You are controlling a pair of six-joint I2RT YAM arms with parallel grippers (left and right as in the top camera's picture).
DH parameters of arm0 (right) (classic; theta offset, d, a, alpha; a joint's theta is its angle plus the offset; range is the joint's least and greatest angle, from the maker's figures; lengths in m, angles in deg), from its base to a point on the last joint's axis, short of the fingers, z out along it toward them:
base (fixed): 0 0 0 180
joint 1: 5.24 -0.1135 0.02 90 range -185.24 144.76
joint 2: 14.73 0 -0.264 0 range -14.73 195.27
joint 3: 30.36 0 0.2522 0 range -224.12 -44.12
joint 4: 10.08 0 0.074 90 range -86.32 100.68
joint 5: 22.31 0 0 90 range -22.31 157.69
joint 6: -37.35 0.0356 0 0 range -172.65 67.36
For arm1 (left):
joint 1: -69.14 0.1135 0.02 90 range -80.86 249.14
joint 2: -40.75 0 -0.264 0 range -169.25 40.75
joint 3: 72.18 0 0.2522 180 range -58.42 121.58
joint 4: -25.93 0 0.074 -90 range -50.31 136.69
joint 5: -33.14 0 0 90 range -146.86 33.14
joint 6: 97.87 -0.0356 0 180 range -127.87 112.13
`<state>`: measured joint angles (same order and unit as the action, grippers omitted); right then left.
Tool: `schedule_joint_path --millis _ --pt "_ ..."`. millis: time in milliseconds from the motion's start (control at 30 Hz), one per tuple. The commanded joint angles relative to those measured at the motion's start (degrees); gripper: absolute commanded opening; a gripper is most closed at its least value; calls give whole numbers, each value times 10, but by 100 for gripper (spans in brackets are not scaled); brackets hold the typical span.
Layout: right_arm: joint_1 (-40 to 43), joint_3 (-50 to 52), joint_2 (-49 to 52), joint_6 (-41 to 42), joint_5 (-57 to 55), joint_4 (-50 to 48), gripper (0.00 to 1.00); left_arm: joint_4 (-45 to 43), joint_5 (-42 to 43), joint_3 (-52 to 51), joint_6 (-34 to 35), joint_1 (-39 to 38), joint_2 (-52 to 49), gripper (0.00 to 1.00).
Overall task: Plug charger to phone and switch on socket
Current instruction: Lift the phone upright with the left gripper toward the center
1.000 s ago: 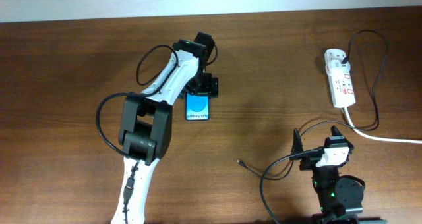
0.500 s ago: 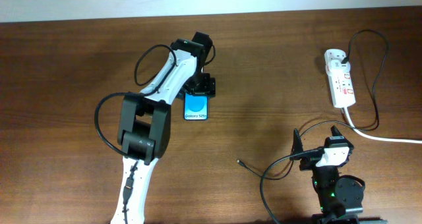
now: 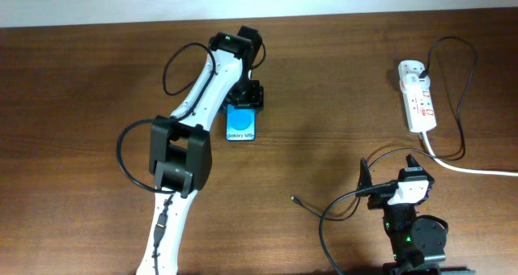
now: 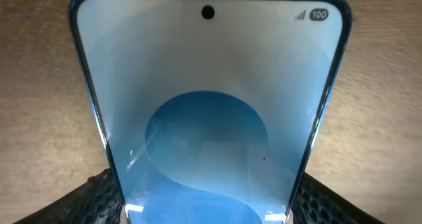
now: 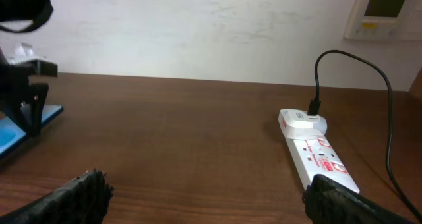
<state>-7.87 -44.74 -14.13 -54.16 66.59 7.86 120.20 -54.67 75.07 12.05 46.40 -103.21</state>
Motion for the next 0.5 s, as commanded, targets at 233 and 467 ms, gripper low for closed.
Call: schedule_joint_path --millis 233,467 --pt "-3 3 -4 4 -7 3 98 102 374 57 -3 87 0 75" --pt "-3 3 -4 4 -7 3 98 115 692 57 -29 125 0 73"
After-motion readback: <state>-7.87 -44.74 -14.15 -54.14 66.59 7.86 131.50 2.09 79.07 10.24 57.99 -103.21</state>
